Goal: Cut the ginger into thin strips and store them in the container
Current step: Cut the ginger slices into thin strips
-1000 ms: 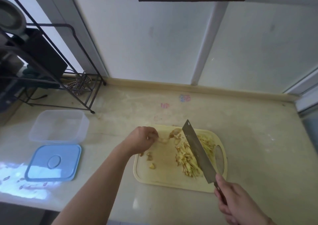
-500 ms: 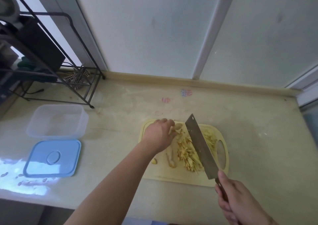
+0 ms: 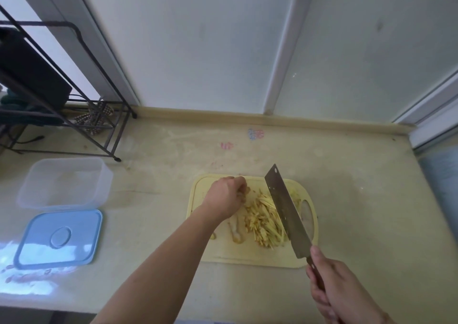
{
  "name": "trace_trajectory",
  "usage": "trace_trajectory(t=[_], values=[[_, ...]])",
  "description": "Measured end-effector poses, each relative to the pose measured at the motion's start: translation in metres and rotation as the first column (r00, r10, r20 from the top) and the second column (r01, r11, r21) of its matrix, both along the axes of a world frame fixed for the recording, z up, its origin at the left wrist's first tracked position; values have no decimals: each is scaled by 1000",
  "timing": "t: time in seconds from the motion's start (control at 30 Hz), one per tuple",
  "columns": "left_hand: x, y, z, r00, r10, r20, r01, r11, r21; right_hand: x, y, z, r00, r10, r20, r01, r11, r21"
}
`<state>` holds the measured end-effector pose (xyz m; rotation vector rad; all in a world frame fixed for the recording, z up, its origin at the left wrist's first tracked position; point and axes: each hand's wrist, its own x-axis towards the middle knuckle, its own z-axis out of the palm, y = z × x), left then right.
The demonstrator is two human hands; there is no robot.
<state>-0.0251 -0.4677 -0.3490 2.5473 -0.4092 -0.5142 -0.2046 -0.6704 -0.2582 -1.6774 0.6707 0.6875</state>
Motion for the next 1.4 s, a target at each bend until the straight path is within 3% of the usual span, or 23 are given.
trace_trajectory(t=[0.27,0.57,0.83,1.03,1.23,1.4], values=[[-8,11,0,990,135,-39,-139,982,-126,0,-2,-3,1000,11,-10,-11,1000,22],[-6,65,3,955,296,-5,-294,947,-127,-1,-2,-7,999,54,-8,-54,998,19],[-10,83,1,937,340,83,-324,933,-156,-2,1,-8,996,88,-9,-87,996,32],[-12,77,5,867,467,170,-424,874,-240,-3,4,-9,995,94,-16,-93,995,33],[-20,66,0,861,508,-4,-505,856,-109,-3,6,-9,996,88,-28,-87,995,43],[-35,63,-12,890,397,225,-401,915,-30,-2,6,-10,996,83,-36,-82,996,38]])
